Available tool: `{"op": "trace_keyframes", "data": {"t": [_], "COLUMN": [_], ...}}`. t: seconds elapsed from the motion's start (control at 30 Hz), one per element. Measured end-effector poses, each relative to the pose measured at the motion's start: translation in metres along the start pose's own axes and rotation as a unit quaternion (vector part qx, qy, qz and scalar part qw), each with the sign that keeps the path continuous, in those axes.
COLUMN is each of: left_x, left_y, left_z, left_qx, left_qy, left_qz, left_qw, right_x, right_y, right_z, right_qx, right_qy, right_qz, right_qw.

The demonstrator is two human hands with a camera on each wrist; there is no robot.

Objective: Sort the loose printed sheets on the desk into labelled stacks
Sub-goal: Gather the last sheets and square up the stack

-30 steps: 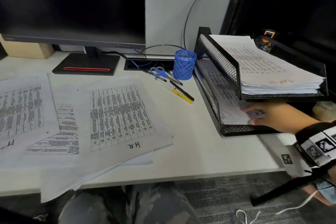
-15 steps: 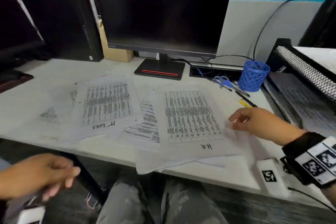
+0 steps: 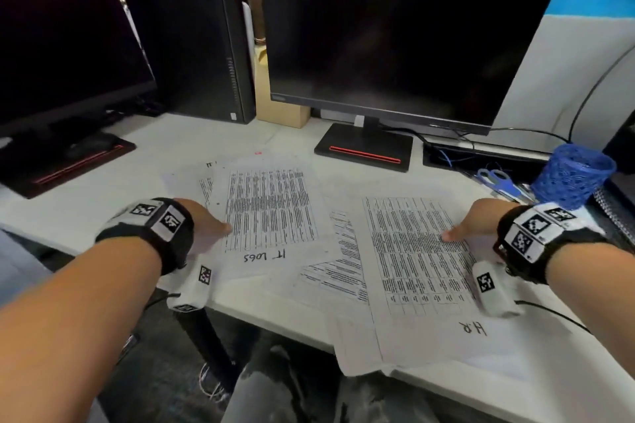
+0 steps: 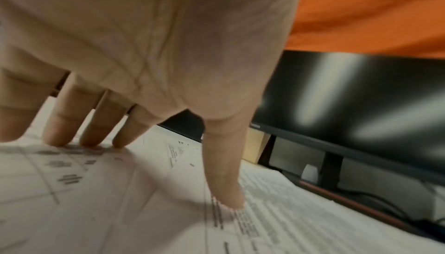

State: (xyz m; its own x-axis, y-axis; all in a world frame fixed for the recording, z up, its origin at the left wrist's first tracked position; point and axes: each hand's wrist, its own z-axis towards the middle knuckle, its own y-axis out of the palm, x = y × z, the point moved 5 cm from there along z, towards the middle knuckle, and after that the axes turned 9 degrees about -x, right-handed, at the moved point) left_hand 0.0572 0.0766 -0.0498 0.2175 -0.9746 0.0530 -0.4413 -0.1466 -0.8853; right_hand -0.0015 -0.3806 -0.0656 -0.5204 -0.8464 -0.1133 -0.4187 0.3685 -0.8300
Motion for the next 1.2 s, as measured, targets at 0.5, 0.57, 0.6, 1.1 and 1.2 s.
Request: {"op": "trace_keyframes", "data": {"t": [0.5,0.57,0.6,1.1,1.2], "left_x": [0.007,0.009,0.01,-0.025,-0.024], "left_y": [-0.011,-0.01,-0.01,-0.012,-0.002], "left_z": [0.045,0.041,0.039,0.019,0.011], "left_qx": [-0.025,-0.032,-0.036,0.092,0.104], "left_qy": [-0.026,-0.026,-0.028,0.051,0.129], "left_qz": [0.047,0.035,0.023,-0.342,-0.436], "left_qw": [0.998,0.999,0.999,0.934,0.884], "right_x": [0.001,0.015,0.022,0.037,0.0], "right_y": [-0.011,-0.014,-0.015,-0.039,-0.021], "right_z": [0.014,0.015,0.015,-0.02,-0.027], "right_qx": [0.059,0.065,0.062,-0.023,-0.092], "right_qy": [-0.03,-0.027,-0.018,-0.171,-0.188], "right_qz": [-0.132,-0.114,-0.113,0.534,0.575], "right_qw": [0.989,0.991,0.991,0.828,0.791]}}
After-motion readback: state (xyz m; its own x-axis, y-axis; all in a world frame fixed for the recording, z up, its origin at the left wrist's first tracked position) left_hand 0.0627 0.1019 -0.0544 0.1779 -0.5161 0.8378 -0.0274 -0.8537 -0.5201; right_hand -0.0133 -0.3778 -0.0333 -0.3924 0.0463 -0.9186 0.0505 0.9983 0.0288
